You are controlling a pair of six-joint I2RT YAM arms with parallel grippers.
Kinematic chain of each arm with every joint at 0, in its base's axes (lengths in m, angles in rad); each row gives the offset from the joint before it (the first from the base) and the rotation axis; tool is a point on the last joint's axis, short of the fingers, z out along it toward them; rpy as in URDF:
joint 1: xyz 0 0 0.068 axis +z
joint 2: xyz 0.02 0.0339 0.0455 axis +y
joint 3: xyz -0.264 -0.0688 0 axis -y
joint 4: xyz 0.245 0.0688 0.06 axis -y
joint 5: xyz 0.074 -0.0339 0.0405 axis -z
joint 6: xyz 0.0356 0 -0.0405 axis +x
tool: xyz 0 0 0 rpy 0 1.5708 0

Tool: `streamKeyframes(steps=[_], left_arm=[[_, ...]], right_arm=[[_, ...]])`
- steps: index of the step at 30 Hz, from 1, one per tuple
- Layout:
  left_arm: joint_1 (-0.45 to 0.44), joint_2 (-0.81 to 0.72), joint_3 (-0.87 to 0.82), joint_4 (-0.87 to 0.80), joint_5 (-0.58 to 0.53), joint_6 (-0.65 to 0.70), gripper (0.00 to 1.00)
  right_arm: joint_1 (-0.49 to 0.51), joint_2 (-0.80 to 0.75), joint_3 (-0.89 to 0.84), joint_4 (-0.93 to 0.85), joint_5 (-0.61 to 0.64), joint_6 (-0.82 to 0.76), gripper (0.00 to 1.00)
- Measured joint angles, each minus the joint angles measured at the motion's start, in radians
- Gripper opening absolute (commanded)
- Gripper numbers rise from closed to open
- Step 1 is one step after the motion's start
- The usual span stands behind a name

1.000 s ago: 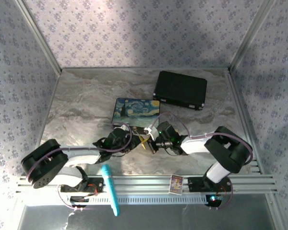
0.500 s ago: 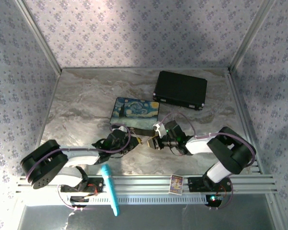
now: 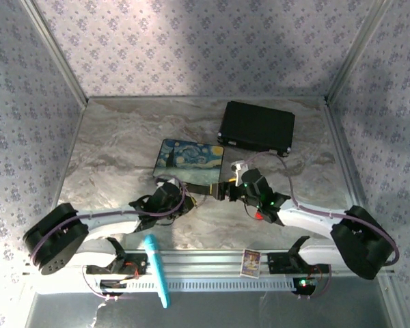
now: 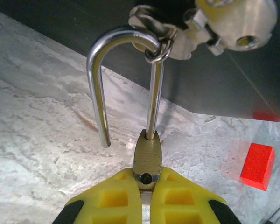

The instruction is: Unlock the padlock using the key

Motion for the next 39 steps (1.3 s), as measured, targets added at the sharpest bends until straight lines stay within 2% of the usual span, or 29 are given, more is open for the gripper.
streamKeyframes(steps=[4, 8, 13, 23, 31, 39], left_arm=[[0.006, -0.023, 0.006, -0.060, -0.012, 0.026, 0.00], [0.020, -0.041, 0.008, -0.101, -0.011, 0.046, 0.00], [0.054, -0.051, 0.020, -0.161, -0.006, 0.089, 0.00], [0.130, -0.051, 0.062, -0.278, 0.004, 0.219, 0.00], [0.130, -0.014, 0.153, -0.448, -0.061, 0.308, 0.13], [0.121, 0.087, 0.239, -0.489, -0.151, 0.334, 0.17]], right_arm=[[-0.007, 0.043, 0.110, -0.112, 0.071, 0.024, 0.83], [-0.010, 0.124, 0.196, -0.153, 0.090, 0.037, 0.79], [-0.017, 0.209, 0.230, -0.193, 0.092, 0.044, 0.75], [-0.023, 0.279, 0.301, -0.195, 0.078, 0.044, 0.64], [-0.038, 0.306, 0.329, -0.194, 0.069, 0.043, 0.64], [-0.057, 0.314, 0.327, -0.237, 0.071, 0.042, 0.65]])
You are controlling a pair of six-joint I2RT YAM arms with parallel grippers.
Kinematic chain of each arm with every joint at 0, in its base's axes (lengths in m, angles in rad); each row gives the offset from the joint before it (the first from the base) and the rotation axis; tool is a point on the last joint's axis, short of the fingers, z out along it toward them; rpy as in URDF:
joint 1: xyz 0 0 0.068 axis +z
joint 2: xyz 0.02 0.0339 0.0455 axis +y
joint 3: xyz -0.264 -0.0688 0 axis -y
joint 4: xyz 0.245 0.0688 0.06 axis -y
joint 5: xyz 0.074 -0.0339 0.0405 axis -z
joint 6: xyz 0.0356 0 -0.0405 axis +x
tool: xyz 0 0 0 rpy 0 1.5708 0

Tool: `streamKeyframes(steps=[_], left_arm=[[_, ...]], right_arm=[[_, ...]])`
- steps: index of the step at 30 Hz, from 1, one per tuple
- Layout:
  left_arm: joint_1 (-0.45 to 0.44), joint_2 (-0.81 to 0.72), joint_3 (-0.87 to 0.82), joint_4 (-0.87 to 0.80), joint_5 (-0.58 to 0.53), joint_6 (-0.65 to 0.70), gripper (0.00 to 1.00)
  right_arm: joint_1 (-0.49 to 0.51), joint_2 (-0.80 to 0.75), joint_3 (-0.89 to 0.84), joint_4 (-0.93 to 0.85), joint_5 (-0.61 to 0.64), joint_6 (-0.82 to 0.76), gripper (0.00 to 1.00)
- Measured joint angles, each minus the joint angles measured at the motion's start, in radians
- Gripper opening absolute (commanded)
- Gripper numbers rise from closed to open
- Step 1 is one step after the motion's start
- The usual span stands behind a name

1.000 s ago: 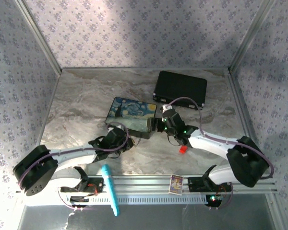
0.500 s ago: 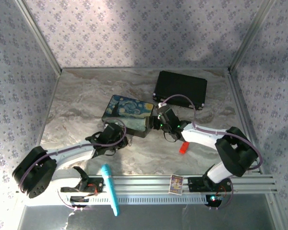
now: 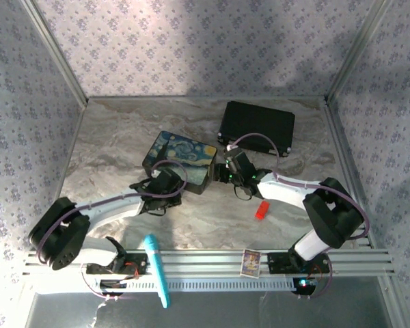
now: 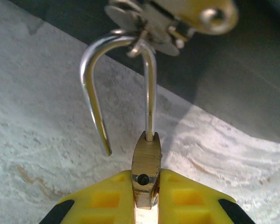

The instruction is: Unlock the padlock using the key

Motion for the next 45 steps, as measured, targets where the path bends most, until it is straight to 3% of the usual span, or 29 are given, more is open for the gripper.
streamKeyframes(steps=[6, 10, 22, 31, 37, 39, 45], left_arm=[[-0.076, 0.088, 0.083, -0.080, -0.151, -0.002, 0.19], [-0.088, 0.113, 0.099, -0.111, -0.201, 0.000, 0.25], [-0.130, 0.152, 0.103, -0.189, -0.330, 0.041, 0.26], [-0.243, 0.336, 0.264, -0.301, -0.469, 0.049, 0.26], [-0.294, 0.358, 0.283, -0.306, -0.486, 0.033, 0.44], [-0.307, 0.344, 0.283, -0.308, -0.472, 0.041, 0.54], [-0.312, 0.175, 0.274, -0.274, -0.395, 0.070, 0.76]], right_arm=[[-0.011, 0.003, -0.027, -0.044, 0.000, 0.000, 0.65], [-0.013, 0.003, -0.033, -0.055, 0.000, 0.000, 0.67], [-0.017, -0.006, -0.043, -0.053, -0.005, -0.003, 0.68], [-0.029, -0.008, -0.080, -0.036, -0.010, -0.003, 0.68], [-0.030, -0.046, -0.099, -0.030, -0.017, -0.008, 0.77], [-0.030, -0.074, -0.106, -0.028, -0.023, -0.014, 0.81], [-0.029, -0.164, -0.116, -0.028, -0.022, -0.029, 0.87]])
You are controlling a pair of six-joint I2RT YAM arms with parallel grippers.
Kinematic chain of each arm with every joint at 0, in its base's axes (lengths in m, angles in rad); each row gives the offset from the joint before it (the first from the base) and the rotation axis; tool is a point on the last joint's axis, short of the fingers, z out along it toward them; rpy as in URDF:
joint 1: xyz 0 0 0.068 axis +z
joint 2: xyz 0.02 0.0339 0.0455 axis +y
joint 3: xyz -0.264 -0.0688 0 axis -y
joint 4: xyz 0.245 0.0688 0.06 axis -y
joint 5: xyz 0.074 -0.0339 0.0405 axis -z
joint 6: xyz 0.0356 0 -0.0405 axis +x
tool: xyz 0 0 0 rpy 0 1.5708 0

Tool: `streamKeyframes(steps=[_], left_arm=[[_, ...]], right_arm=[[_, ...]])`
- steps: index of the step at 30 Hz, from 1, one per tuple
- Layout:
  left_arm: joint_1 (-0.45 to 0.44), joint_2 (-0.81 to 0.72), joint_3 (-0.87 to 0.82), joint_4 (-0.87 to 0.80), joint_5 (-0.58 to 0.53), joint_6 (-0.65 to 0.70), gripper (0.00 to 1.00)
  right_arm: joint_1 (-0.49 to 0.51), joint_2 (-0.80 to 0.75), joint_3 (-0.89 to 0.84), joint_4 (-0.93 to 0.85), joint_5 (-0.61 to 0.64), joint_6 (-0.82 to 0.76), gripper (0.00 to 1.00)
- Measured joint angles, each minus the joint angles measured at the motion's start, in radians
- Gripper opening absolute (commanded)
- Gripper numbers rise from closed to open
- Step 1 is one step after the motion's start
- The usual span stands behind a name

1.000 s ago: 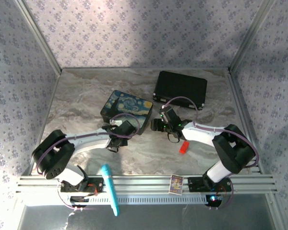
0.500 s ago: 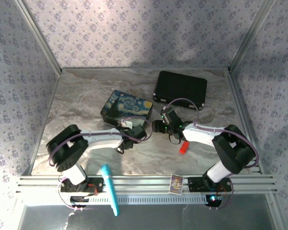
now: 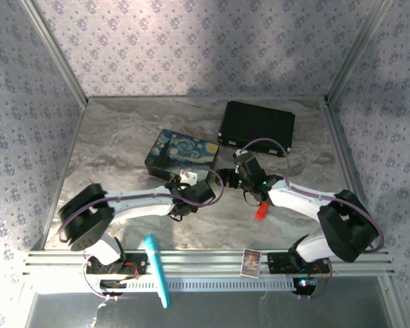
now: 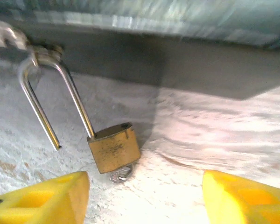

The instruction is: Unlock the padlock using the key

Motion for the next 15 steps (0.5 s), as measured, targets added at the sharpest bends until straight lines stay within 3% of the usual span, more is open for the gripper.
streamKeyframes(steps=[1, 2, 3, 7, 10, 15], left_arm=[[0.002, -0.037, -0.002, 0.008, 0.009, 0.001, 0.82], [0.008, -0.092, -0.008, 0.015, 0.025, 0.009, 0.91], [0.019, -0.145, -0.017, 0.021, 0.040, 0.012, 0.99], [0.124, -0.362, -0.091, 0.047, 0.120, 0.003, 1.00], [0.257, -0.516, -0.170, 0.057, 0.210, -0.006, 1.00], [0.435, -0.658, -0.275, 0.060, 0.357, -0.024, 1.00]], right_arm=[[0.004, -0.014, -0.005, 0.000, 0.003, 0.000, 0.90], [0.010, -0.033, -0.011, -0.005, 0.008, -0.001, 0.98], [0.025, -0.053, -0.015, -0.013, 0.016, -0.001, 0.99], [0.124, -0.100, -0.013, -0.059, 0.057, -0.007, 0.99], [0.227, -0.100, 0.010, -0.113, 0.113, 0.003, 0.97], [0.380, 0.006, 0.124, -0.160, 0.188, 0.050, 0.93]])
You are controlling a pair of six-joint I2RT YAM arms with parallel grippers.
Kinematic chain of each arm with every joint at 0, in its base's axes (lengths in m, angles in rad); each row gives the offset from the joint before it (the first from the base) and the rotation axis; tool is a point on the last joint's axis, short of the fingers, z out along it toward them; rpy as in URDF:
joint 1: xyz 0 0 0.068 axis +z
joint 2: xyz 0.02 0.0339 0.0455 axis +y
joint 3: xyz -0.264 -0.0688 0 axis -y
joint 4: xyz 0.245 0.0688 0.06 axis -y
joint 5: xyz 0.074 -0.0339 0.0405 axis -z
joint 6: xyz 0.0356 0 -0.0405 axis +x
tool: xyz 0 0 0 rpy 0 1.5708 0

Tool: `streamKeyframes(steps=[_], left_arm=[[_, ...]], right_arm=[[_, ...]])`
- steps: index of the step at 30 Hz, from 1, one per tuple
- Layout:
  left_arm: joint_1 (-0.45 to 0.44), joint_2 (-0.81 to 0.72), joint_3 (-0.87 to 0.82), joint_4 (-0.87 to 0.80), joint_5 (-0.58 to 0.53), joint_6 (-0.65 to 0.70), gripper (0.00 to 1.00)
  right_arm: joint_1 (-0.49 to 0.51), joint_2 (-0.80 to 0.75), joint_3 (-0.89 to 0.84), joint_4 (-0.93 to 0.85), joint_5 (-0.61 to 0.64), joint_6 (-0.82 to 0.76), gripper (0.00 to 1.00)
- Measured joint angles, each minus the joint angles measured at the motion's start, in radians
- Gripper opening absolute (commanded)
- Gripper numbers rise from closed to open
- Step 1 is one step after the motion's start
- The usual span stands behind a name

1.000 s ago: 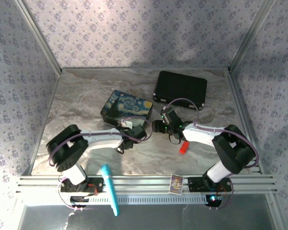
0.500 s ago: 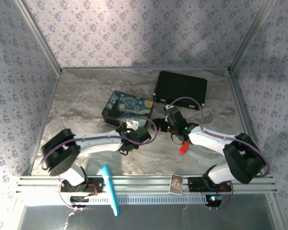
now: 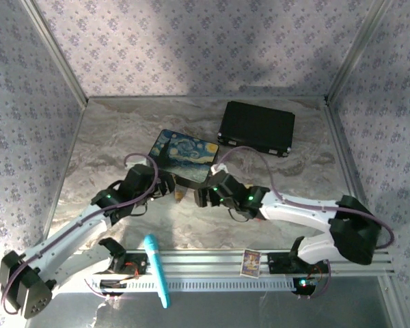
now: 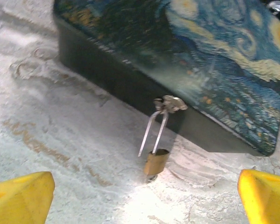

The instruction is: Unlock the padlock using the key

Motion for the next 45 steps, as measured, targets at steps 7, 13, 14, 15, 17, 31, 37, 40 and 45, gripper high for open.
streamKeyframes(steps=[7, 13, 14, 15, 17, 31, 37, 40, 45], left_arm=[[0.096, -0.069, -0.077, -0.009, 0.113, -0.018, 1.00], [0.151, -0.100, -0.090, -0.024, 0.148, -0.013, 1.00], [0.154, -0.103, -0.097, -0.024, 0.153, -0.014, 1.00], [0.155, -0.103, -0.103, -0.024, 0.157, -0.014, 1.00], [0.155, -0.103, -0.119, -0.024, 0.164, -0.014, 1.00], [0.155, -0.102, -0.143, -0.023, 0.174, -0.013, 1.00], [0.155, -0.101, -0.143, -0.023, 0.174, -0.009, 1.00], [0.155, -0.101, -0.143, -0.022, 0.174, 0.015, 1.00], [0.146, -0.106, -0.135, -0.032, 0.153, 0.082, 1.00]], right_arm=[[0.065, 0.282, 0.182, 0.051, -0.013, 0.040, 0.85], [0.059, 0.453, 0.280, 0.062, -0.020, 0.062, 0.76], [0.059, 0.473, 0.294, 0.063, -0.019, 0.063, 0.75], [0.059, 0.486, 0.304, 0.063, -0.019, 0.063, 0.74], [0.056, 0.507, 0.319, 0.068, -0.020, 0.063, 0.72], [0.046, 0.563, 0.358, 0.073, -0.006, 0.071, 0.49], [0.053, 0.563, 0.360, 0.069, 0.011, 0.071, 0.35], [0.055, 0.562, 0.356, 0.072, 0.018, 0.074, 0.32], [0.058, 0.498, 0.269, 0.089, 0.032, 0.085, 0.29]])
